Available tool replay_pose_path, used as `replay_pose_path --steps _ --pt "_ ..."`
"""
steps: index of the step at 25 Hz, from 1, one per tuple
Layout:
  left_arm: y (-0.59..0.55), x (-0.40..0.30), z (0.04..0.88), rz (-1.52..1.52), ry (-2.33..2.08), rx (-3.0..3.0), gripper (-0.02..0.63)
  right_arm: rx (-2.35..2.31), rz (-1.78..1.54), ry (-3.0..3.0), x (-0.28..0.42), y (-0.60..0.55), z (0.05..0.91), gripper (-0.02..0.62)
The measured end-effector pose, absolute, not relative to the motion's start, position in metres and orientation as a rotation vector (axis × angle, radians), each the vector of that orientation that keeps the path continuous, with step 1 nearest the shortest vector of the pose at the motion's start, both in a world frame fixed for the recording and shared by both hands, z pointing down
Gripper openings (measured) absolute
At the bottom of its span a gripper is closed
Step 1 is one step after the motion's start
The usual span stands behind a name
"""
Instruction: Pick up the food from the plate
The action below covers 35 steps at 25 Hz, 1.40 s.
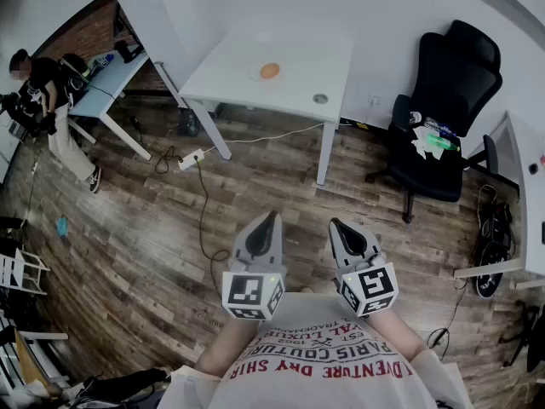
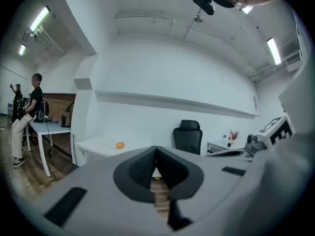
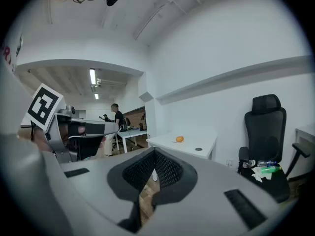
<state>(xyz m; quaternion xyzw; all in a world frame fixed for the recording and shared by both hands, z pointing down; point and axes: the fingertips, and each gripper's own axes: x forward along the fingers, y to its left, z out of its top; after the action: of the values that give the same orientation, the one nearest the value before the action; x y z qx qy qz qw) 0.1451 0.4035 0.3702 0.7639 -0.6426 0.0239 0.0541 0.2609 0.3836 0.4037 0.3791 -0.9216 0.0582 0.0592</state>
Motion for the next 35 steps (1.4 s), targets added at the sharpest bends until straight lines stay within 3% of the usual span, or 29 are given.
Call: replay_pose_path --steps 19,35 --pt "0.378 0.140 0.390 0.146 -1.923 2.276 0.008 1.100 0.233 -2.807 0.249 0.362 0.418 0.012" --pt "0.283 -0.007 0.392 0.093 -1.884 2.232 0.008 1.186 0.299 -2.702 0.123 0.260 0.425 0.012"
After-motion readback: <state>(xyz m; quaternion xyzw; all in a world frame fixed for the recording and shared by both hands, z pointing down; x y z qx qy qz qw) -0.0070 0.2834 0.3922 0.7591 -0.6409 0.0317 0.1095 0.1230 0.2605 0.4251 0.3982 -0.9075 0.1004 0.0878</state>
